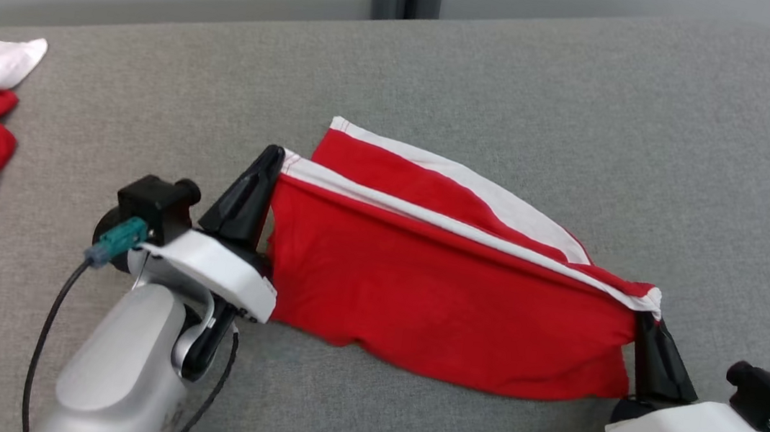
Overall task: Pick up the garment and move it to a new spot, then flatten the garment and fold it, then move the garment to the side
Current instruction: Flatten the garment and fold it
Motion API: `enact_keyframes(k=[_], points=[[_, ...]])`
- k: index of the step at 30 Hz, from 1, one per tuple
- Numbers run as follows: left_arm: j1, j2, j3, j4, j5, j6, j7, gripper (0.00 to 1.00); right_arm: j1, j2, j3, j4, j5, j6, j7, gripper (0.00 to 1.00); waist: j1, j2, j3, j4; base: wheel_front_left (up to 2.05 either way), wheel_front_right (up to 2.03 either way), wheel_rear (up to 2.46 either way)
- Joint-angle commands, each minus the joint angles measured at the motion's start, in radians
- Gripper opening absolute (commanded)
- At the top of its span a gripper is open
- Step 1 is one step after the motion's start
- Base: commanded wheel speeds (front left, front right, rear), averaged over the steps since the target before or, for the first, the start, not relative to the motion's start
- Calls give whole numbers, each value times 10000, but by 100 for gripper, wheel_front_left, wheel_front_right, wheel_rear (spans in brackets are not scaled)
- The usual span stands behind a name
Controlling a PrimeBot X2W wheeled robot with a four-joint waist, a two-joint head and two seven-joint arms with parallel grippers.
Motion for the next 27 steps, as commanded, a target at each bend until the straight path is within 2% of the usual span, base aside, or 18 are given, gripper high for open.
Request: enact_keyframes(k=[1,8,21,27], points=[[-418,55,32,387,68,-13,-61,0,-224,-94,41,155,121,-22,-44,0,0,0,502,-292,0,0,0],[-2307,-19,-176,2369,350,-95,-83,0,-1182,-97,454,744,551,-22,-46,0,0,0,1331,-549,0,0,0],[-4665,-243,-818,5326,956,-120,-77,0,-2387,-90,1170,1485,788,-19,-32,0,0,0,1919,-1042,0,0,0],[-5242,-323,-969,6299,1067,143,-77,0,-2710,-91,1365,1757,886,-14,-28,0,0,0,2012,-1173,0,0,0]])
